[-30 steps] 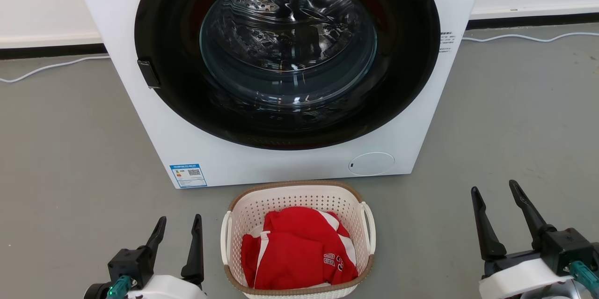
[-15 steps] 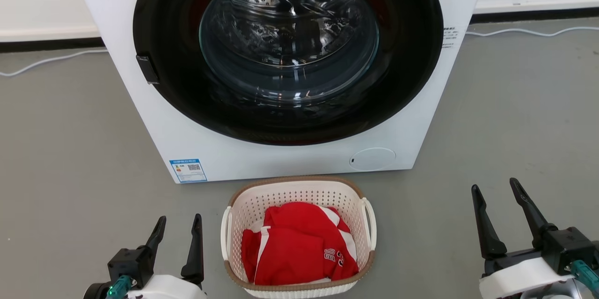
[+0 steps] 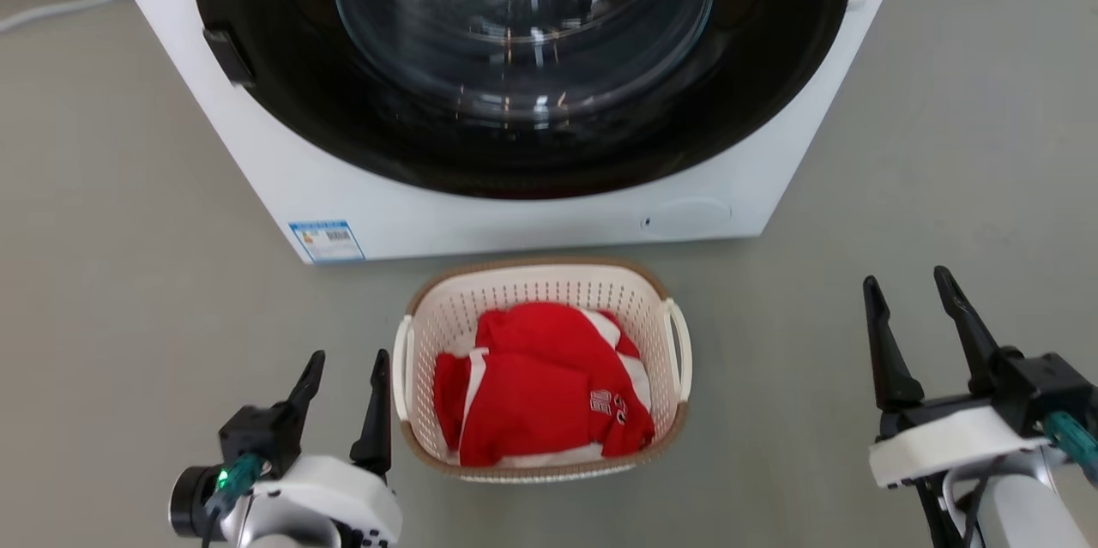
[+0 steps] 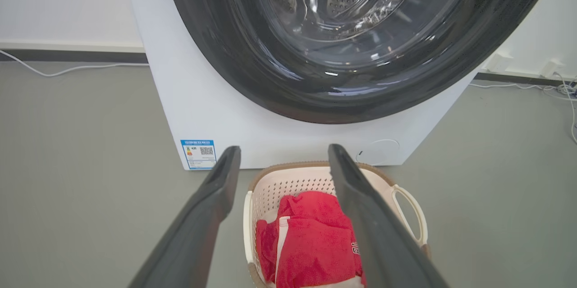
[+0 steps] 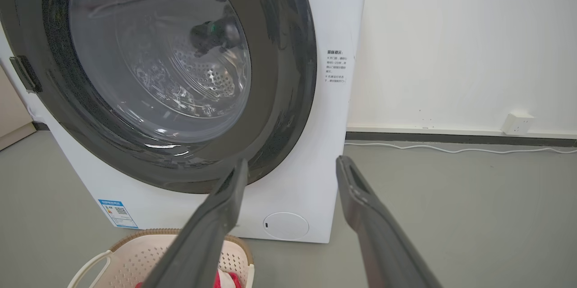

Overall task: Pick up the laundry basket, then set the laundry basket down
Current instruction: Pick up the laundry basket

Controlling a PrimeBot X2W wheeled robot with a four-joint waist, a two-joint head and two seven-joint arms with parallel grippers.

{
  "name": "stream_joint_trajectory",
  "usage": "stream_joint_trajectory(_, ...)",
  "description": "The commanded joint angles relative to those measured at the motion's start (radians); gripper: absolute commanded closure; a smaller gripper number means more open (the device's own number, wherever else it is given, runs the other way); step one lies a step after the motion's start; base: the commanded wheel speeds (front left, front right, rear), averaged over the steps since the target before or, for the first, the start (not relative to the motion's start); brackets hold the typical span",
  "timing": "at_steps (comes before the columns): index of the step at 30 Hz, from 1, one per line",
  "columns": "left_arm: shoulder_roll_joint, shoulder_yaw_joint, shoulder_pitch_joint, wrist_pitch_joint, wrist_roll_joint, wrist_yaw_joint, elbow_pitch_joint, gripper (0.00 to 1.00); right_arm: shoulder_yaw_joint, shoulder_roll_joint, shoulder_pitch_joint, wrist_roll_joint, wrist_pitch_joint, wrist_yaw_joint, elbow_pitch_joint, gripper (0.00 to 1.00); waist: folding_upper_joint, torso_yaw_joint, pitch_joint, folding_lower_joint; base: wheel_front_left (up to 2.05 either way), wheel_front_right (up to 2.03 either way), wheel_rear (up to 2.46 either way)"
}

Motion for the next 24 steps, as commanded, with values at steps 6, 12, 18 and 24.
stream_joint_trajectory(6,0.011,-0.016,-0.162,-0.006,-0.015,0.000,0.148,0.00,0.028,0.003,-0.116,0.016,-0.014,0.007,0.099,0.00,-0.0001,0.000,0.126,0.0000,0.00,0.00,0.00)
stream_joint_trajectory(12,0.011,-0.028,-0.308,-0.006,-0.035,0.018,0.323,0.00,0.049,0.012,-0.218,0.025,-0.014,0.007,0.225,0.00,-0.0001,0.002,0.225,0.0000,0.00,0.00,0.00)
stream_joint_trajectory(18,0.011,-0.035,-0.422,-0.006,-0.034,0.027,0.433,0.00,0.080,0.021,-0.304,0.044,-0.014,0.007,0.310,0.00,-0.0001,0.007,0.305,0.0000,0.00,0.00,0.00)
stream_joint_trajectory(24,0.011,-0.050,-0.526,-0.006,-0.046,0.032,0.534,0.00,0.090,0.032,-0.383,0.060,-0.014,0.007,0.394,0.00,-0.0001,0.017,0.373,0.0000,0.00,0.00,0.00)
